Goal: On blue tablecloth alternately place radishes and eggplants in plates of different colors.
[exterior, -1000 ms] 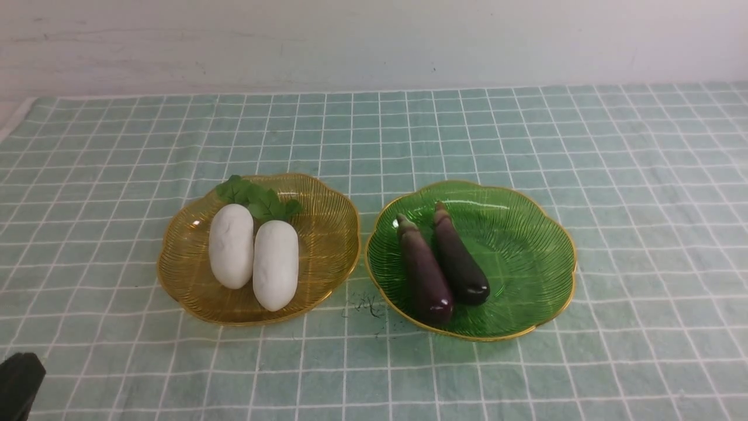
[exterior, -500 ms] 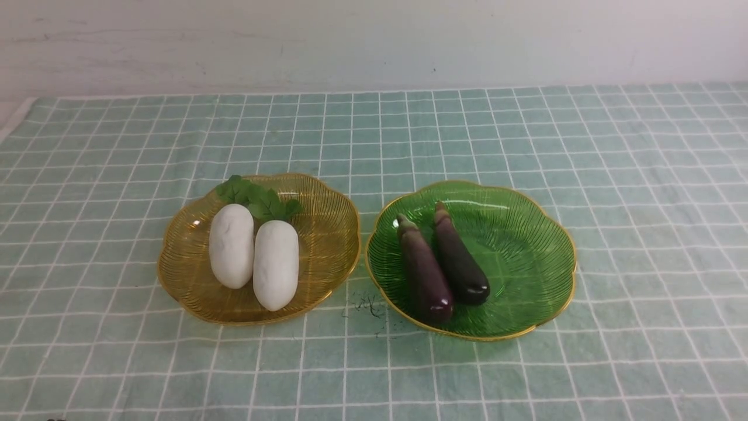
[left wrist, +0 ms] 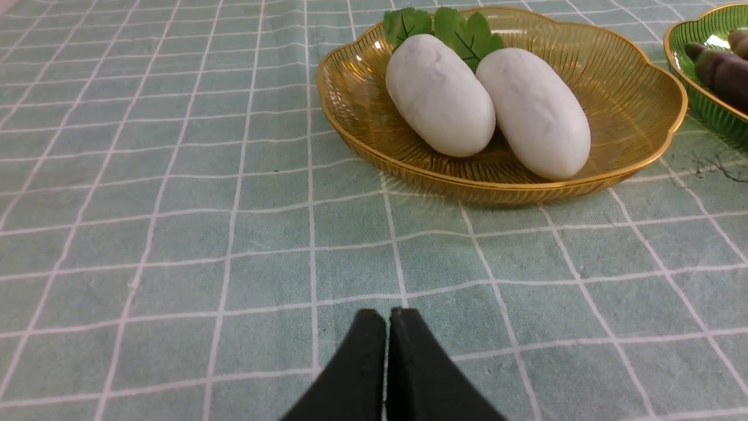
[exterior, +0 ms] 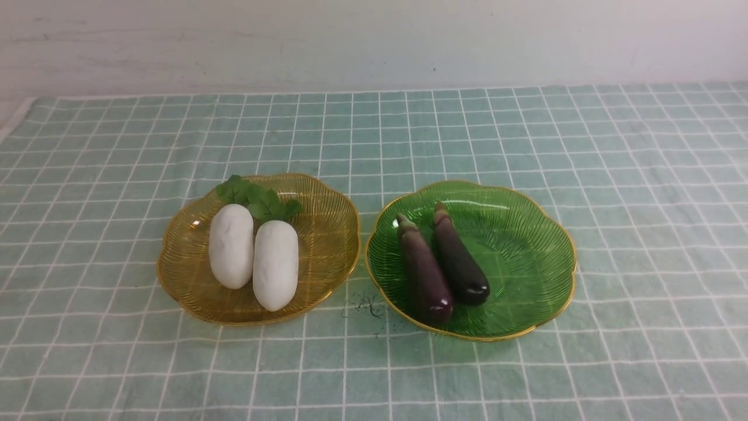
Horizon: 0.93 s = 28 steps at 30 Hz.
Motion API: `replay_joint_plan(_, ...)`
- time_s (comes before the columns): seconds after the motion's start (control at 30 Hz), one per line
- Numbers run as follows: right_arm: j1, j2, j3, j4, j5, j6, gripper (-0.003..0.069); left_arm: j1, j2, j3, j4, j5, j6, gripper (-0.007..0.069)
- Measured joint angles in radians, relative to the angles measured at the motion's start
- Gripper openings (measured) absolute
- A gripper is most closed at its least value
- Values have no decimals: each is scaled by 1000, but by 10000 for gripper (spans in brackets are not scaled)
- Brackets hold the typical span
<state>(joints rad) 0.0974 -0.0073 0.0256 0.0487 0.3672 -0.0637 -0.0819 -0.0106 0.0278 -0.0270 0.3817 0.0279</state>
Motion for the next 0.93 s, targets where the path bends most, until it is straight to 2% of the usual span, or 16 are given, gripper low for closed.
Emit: replay_joint_plan(0.93,0,0,0,0,0,25,-15,0,0,0,0,0,0,-8)
